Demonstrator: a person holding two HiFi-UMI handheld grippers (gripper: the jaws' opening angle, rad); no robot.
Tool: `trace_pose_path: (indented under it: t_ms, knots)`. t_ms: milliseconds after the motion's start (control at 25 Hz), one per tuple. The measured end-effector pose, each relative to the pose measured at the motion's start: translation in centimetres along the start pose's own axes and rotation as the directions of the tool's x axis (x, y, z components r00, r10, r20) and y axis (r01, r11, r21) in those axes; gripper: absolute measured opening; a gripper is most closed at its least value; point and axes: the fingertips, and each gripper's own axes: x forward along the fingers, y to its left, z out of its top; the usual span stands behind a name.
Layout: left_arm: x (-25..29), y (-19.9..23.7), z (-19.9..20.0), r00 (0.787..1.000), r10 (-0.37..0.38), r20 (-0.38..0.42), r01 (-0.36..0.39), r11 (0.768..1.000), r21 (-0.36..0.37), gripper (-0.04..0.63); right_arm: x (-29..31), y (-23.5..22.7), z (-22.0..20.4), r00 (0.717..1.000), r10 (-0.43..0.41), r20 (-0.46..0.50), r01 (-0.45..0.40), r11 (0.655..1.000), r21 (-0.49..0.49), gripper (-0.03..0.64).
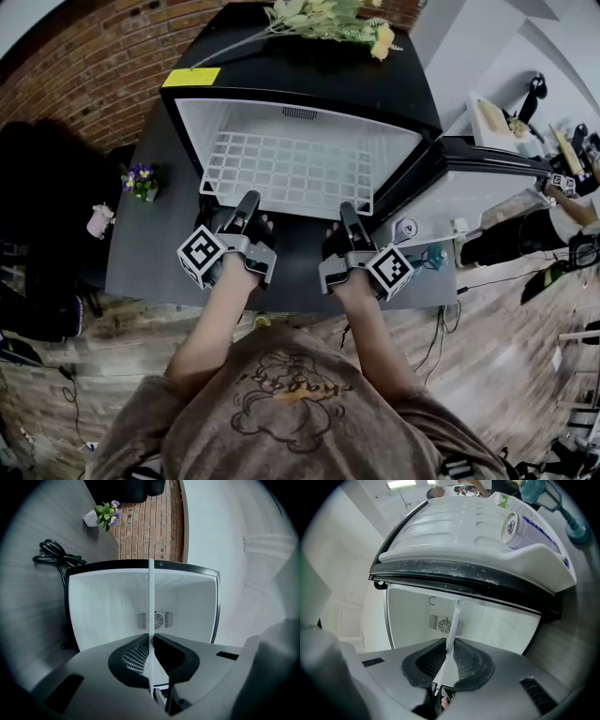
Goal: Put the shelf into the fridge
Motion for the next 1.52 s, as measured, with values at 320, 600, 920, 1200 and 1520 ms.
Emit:
trace_pose_path:
  t_ms: [320, 600, 920, 1200, 1520]
  knots:
    - [-0.3, 0.2, 0.4, 1.0, 0.013, 0.012, -0.013, 1.0, -0.009, 0.048, -0.2, -0.1, 0.0, 1.0, -0.016, 0.012, 0.016, 1.0, 0.005, 0.034]
    - [-0.2, 0.2, 0.4, 1.0, 0.027, -0.007, -0.027, 1.0, -0.003, 0.048, -0.2, -0.4, 0.0, 0.999, -0.031, 0.024, 0.03, 0.999, 0.029, 0.041]
    - [0.0, 0.0, 0.4, 1.0, 0.017, -0.011, -0.017, 1.0, -0.018, 0.048, 0.0, -0.4, 0.1, 0.999, -0.04, 0.031, 0.038, 0.998, 0.052, 0.038]
    - [0.7, 0.1, 0.7, 1.0, 0.016, -0.005, -0.016, 1.0, -0.016, 0.048, 0.7, -0.1, 0.4, 0.999, -0.032, 0.034, 0.03, 0.998, 0.055, 0.037]
    - [1.6, -0.1, 1.0, 1.0, 0.013, -0.002, -0.013, 1.0, -0.016, 0.048, 1.5, 0.1, 0.8, 0.999, -0.031, 0.044, 0.028, 0.998, 0.054, 0.037]
